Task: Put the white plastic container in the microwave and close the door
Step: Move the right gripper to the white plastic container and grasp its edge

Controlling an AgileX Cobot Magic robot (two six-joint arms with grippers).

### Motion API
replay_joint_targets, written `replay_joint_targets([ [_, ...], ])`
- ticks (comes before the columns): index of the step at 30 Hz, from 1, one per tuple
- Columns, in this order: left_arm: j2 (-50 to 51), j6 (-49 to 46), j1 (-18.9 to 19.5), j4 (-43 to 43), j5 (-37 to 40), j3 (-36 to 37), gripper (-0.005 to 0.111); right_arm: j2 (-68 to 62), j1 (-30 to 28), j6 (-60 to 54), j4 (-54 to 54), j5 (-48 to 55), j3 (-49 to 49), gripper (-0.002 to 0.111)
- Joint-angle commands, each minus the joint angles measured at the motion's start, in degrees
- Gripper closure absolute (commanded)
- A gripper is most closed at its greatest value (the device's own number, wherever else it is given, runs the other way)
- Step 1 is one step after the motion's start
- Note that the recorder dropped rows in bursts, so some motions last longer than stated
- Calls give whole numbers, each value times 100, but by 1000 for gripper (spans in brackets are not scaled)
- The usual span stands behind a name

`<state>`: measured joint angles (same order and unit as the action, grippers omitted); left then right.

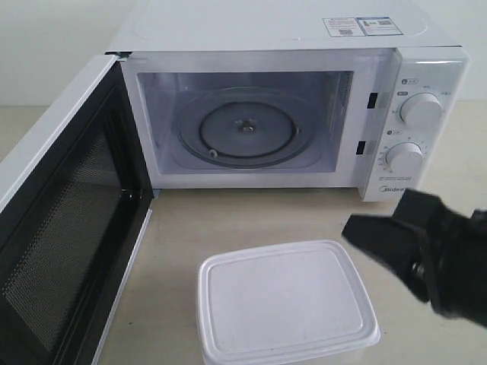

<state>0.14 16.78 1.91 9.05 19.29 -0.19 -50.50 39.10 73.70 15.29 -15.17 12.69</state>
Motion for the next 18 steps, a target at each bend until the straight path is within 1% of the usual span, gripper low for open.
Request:
replay_joint_targets([
  [1, -14, 21, 18, -44, -19, 19, 102, -11, 655, 1457, -3, 44, -256, 101],
  [2, -14, 21, 18, -44, -19, 19, 102, -21, 893, 1813, -3, 138, -307, 87],
  [3, -14, 21, 18, -44, -19, 19, 102, -21, 980, 1902, -3, 231, -307, 81],
  [4, -14, 21, 18, -44, -19, 19, 102, -54, 1184, 2105, -3, 388, -307, 64],
  [5, -14, 21, 18, -44, -19, 19, 102, -85, 1256, 2237, -8, 445, -307, 58],
  [6, -14, 21, 18, -44, -19, 19, 102, -210, 1406, 2619, -98, 609, -307, 55],
  [8, -14, 21, 18, -44, -19, 19, 102, -450, 1520, 2842, -174, 734, -307, 56],
  [13, -14, 21, 18, -44, -19, 19, 102, -1105, 1571, 3151, -355, 278, -307, 56],
  [18, -14, 21, 18, -44, -19, 19, 102, -2041, 1571, 3245, -867, -684, -307, 56],
])
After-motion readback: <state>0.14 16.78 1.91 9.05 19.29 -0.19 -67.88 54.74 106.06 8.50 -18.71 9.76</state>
